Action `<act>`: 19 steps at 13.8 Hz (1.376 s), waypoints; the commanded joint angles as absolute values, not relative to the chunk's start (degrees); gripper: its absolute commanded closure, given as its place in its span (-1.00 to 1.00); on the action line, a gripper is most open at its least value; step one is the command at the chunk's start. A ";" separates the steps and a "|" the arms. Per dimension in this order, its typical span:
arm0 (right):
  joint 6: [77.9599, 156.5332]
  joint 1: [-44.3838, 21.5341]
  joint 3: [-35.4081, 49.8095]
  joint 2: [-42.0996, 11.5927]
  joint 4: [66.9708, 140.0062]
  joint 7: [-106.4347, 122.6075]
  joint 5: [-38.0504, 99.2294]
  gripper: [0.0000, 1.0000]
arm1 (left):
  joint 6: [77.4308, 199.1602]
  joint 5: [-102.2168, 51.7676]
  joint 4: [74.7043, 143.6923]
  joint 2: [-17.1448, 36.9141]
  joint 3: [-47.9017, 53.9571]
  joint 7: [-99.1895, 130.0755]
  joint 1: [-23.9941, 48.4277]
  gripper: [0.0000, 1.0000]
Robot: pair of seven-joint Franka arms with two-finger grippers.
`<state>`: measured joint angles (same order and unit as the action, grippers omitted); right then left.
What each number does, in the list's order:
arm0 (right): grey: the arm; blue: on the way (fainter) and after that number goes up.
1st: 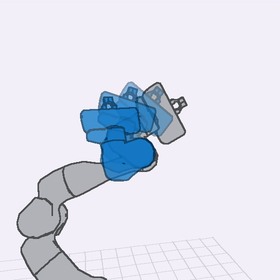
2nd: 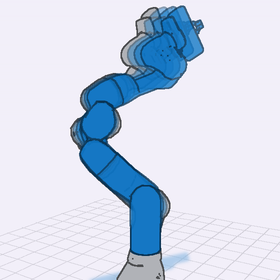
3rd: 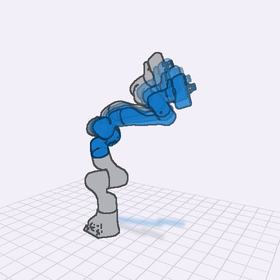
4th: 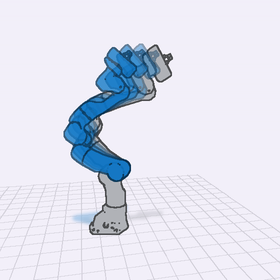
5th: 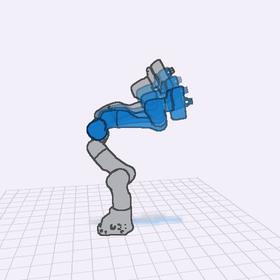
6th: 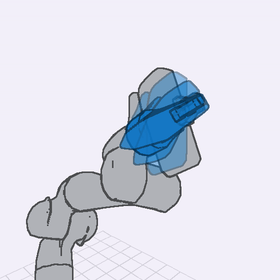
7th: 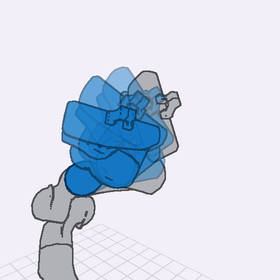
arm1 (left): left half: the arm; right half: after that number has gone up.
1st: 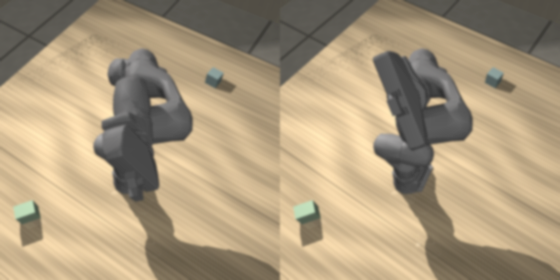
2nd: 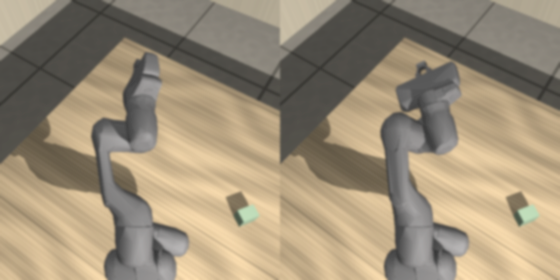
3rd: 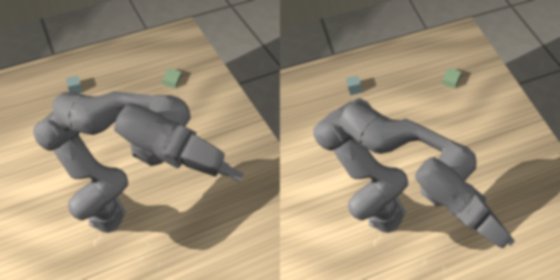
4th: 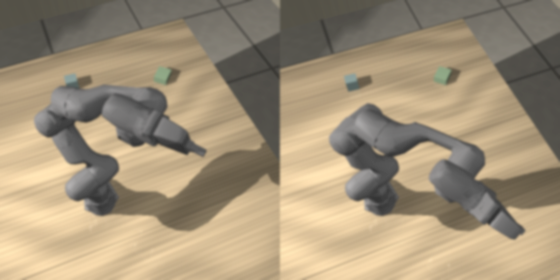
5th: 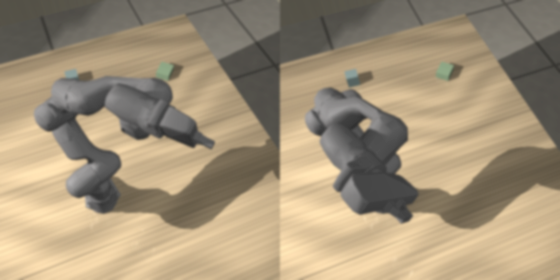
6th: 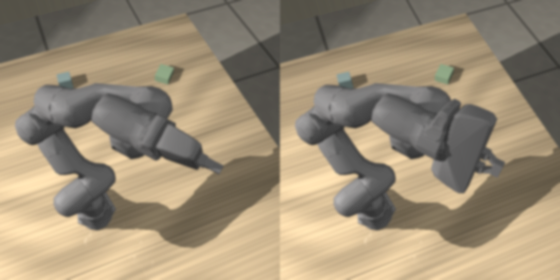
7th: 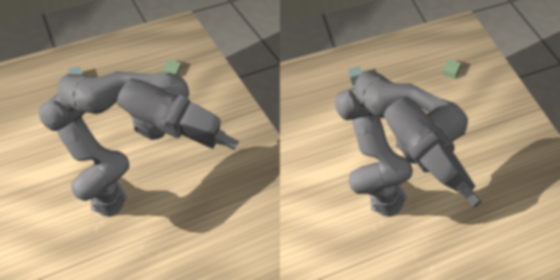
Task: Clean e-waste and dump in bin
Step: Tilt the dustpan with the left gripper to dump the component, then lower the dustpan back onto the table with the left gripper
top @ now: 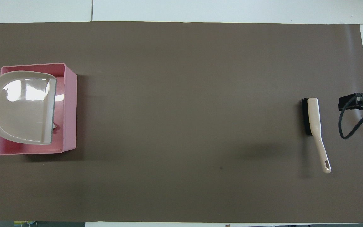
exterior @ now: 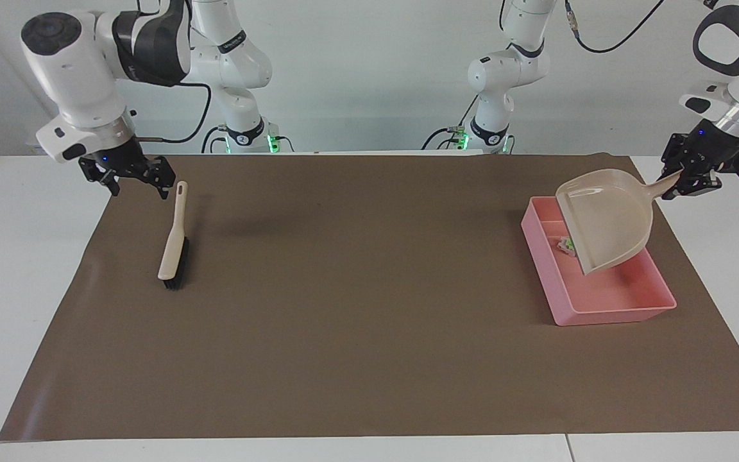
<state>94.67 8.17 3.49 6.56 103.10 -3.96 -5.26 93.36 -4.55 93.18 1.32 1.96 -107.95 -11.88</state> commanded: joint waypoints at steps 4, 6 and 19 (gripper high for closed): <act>80.60 8.79 3.52 2.12 86.50 -8.44 -2.73 -1.00 | 91.49 -9.32 94.65 -0.17 2.90 -94.67 -3.19 1.00; 81.21 9.05 3.52 3.16 89.45 -7.74 -2.37 -1.00 | 92.72 -9.32 98.85 -2.27 2.90 -91.78 1.64 1.00; 86.84 0.09 -4.48 5.54 94.48 -8.00 -2.37 -1.00 | 114.77 -9.67 108.38 0.07 3.16 -62.68 27.94 1.00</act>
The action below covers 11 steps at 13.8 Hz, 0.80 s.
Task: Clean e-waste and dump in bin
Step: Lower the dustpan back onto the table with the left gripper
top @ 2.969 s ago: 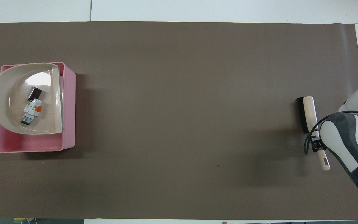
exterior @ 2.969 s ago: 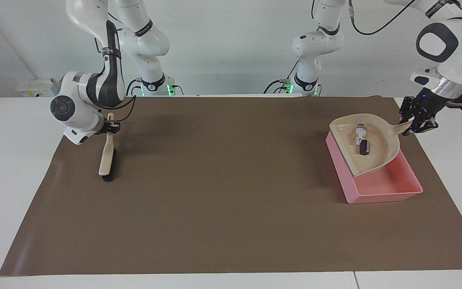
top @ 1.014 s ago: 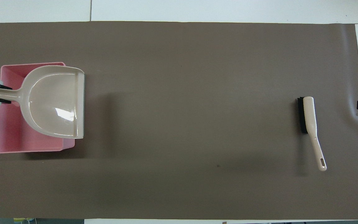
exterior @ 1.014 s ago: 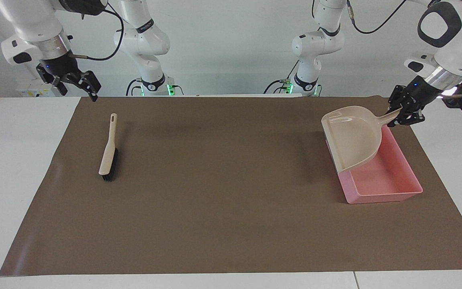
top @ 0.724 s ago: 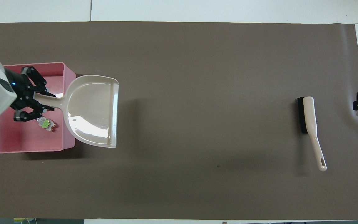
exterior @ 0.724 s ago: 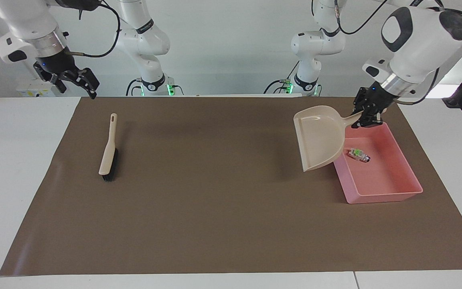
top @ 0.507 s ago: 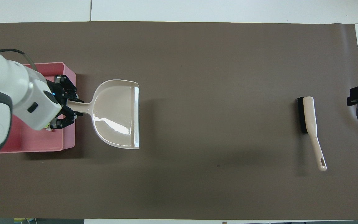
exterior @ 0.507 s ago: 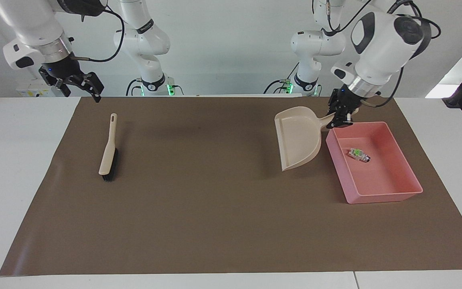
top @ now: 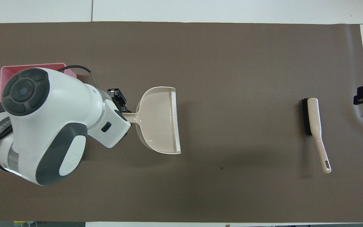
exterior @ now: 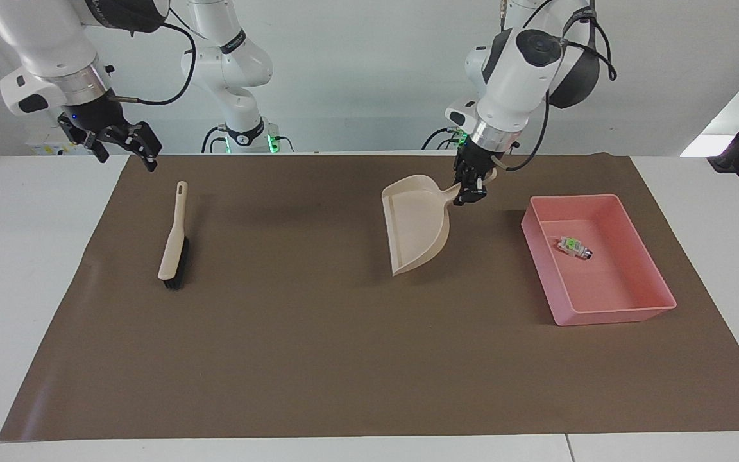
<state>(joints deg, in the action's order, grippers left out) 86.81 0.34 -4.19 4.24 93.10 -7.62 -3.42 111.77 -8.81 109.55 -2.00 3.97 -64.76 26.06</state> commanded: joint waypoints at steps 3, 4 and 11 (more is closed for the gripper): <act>86.92 0.18 -4.57 5.54 94.48 -8.00 -2.37 -1.00 | 114.43 -9.76 108.10 1.67 3.08 -61.96 30.32 1.00; 86.92 0.18 -4.57 5.54 94.48 -8.00 -2.37 -1.00 | 114.69 -9.76 108.02 2.19 3.08 -61.96 30.32 1.00; 86.92 0.18 -4.57 5.54 94.48 -8.00 -2.37 -1.00 | 115.57 -9.32 108.37 5.71 2.90 -62.49 29.62 1.00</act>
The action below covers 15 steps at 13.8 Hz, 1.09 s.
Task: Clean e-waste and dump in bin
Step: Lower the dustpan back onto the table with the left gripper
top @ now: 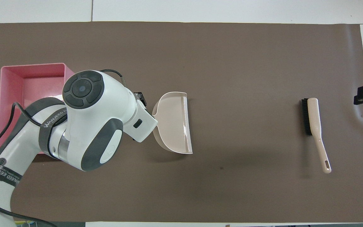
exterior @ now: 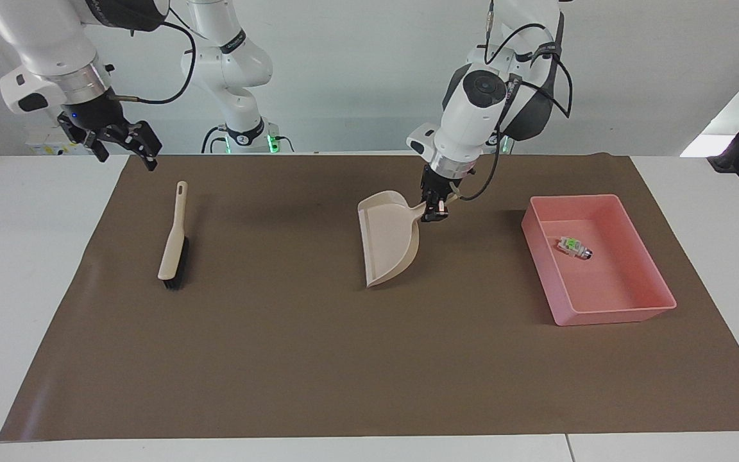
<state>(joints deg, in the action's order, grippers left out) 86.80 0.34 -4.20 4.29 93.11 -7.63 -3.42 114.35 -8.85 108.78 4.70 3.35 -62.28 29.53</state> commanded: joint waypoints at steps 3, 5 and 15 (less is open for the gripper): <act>86.92 0.18 -4.48 5.54 94.48 -8.00 -2.37 -1.00 | 116.62 -9.14 110.03 5.36 2.90 -62.67 29.09 1.00; 86.92 0.09 -4.48 5.54 94.48 -8.00 -2.37 -1.00 | 117.77 -9.05 111.70 4.84 2.90 -62.84 29.00 1.00; 86.92 0.18 -4.48 5.54 94.57 -7.91 -2.37 -1.00 | 125.24 0.88 119.87 3.52 2.81 -62.84 27.52 1.00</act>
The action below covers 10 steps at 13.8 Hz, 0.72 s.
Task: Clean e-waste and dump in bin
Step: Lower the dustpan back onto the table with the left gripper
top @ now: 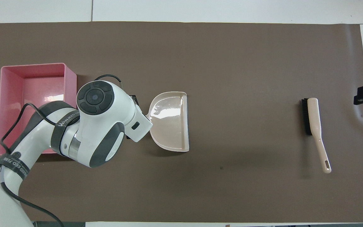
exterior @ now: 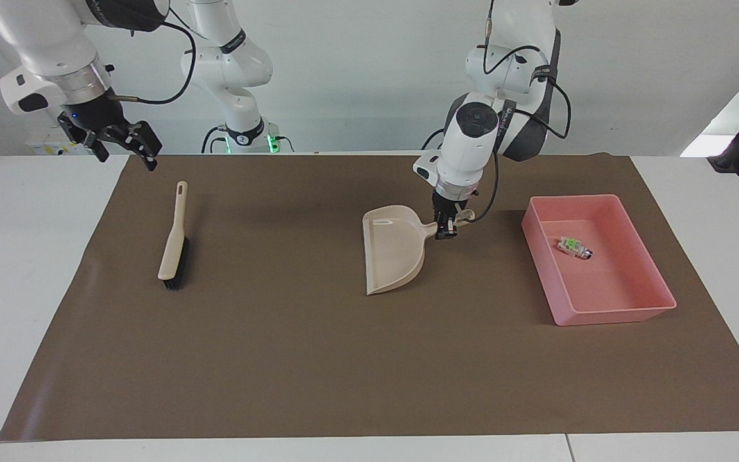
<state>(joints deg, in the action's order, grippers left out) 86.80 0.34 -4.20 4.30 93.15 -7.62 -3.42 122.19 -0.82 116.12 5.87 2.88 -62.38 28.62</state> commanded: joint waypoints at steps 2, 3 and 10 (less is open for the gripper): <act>86.92 0.18 -4.57 5.54 94.57 -7.91 -2.37 -1.00 | 124.98 0.88 121.72 2.64 2.81 -62.67 27.33 1.00; 86.92 0.18 -4.48 5.54 94.57 -7.91 -2.37 -1.00 | 125.42 0.88 122.77 2.11 2.81 -62.23 26.90 1.00; 86.92 0.18 -4.57 5.54 94.57 -7.91 -2.37 -1.00 | 130.33 0.88 127.79 0.35 2.90 -59.50 26.81 1.00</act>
<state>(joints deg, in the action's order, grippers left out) 86.80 0.34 -4.20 4.30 93.17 -7.63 -3.42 127.18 -0.12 124.06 2.93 2.86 -60.93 26.83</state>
